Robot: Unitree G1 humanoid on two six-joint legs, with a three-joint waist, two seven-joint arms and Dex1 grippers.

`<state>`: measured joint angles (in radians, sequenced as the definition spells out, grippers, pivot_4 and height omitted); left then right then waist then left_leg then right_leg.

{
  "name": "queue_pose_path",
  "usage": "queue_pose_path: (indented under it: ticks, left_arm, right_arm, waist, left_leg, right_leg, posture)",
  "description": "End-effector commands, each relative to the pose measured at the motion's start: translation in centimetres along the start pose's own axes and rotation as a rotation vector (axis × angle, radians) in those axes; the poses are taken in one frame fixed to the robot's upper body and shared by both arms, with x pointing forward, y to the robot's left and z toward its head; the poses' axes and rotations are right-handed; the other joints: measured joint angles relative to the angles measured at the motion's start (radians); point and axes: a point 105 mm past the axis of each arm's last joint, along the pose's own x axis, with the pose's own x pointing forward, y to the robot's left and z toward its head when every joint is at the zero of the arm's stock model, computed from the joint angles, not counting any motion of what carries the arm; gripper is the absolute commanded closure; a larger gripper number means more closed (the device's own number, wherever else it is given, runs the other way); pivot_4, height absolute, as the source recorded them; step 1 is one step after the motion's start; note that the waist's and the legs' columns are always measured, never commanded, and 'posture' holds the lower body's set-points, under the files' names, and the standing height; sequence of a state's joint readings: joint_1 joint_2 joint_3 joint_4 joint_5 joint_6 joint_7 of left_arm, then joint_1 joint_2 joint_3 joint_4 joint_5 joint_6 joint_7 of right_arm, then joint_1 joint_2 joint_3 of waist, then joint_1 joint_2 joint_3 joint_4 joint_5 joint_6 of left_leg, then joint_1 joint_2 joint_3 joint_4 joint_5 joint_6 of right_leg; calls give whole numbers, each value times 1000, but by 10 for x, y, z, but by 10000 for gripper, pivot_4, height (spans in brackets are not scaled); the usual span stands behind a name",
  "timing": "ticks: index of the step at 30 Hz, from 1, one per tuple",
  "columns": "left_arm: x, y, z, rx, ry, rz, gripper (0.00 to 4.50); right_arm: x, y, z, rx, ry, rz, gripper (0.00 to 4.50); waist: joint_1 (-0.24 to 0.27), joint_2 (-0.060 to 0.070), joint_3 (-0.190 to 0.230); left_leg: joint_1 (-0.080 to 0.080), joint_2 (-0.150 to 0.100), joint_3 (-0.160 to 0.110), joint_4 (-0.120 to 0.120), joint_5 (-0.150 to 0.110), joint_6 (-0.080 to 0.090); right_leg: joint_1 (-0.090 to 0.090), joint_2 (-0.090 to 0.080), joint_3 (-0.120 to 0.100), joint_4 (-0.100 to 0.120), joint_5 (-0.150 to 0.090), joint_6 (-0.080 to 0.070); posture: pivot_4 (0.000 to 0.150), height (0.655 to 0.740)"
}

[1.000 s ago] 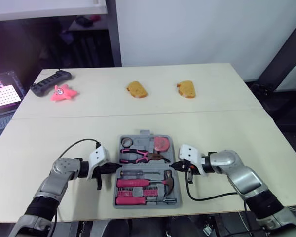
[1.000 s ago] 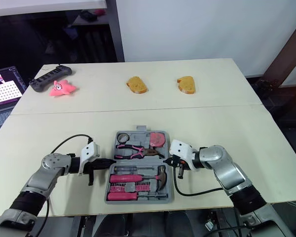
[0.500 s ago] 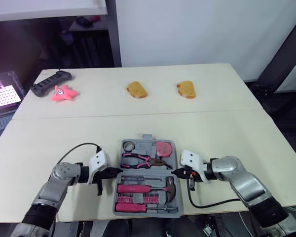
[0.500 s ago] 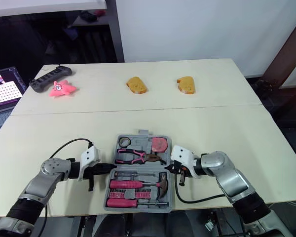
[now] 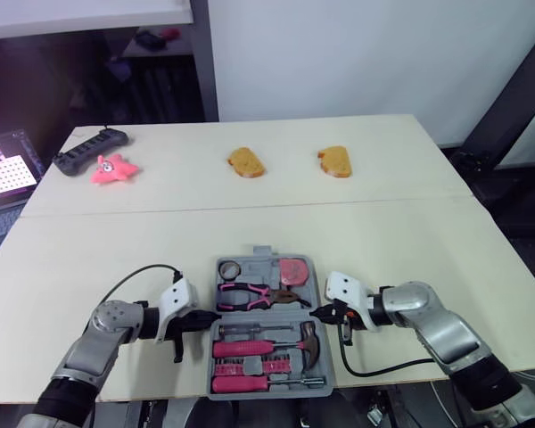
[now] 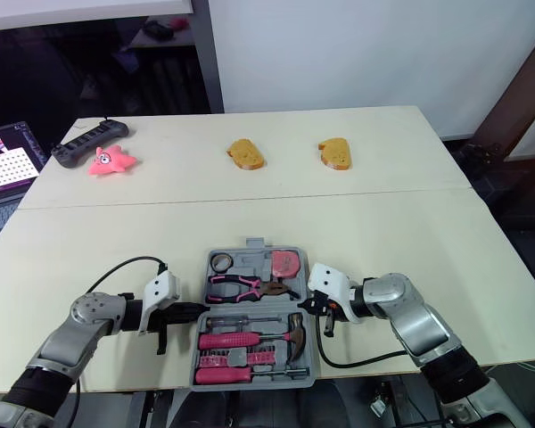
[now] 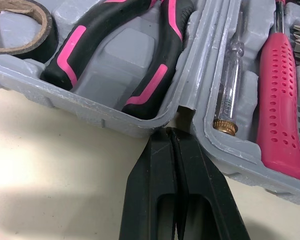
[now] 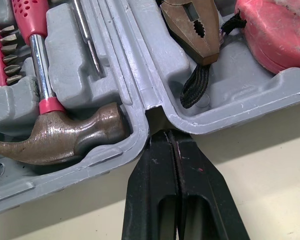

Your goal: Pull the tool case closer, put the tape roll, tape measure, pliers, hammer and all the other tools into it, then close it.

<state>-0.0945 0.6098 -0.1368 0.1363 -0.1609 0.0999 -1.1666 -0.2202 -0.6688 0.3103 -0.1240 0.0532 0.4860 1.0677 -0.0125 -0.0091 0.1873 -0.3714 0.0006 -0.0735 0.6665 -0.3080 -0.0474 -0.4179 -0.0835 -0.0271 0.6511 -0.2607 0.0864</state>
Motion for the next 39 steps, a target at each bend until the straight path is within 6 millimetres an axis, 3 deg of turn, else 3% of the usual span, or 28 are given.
queue_pose_path:
  ticks: [1,39]
  left_arm:
    - [0,0,-7,-8,28,3,44419]
    - [9,4,2,20,-15,22,44419]
  right_arm:
    - [3,3,7,-7,-25,27,45000]
    - [0,-2,16,2,-32,7,45000]
  waist:
    - [0,0,0]
    - [2,0,0]
  left_leg:
    - [0,0,0,0,0,0]
    - [8,0,-1,0,0,0]
  right_leg:
    - [0,0,0,0,0,0]
    - [9,0,-1,-1,0,0]
  posture:
    - [1500,7400]
    - [1500,7400]
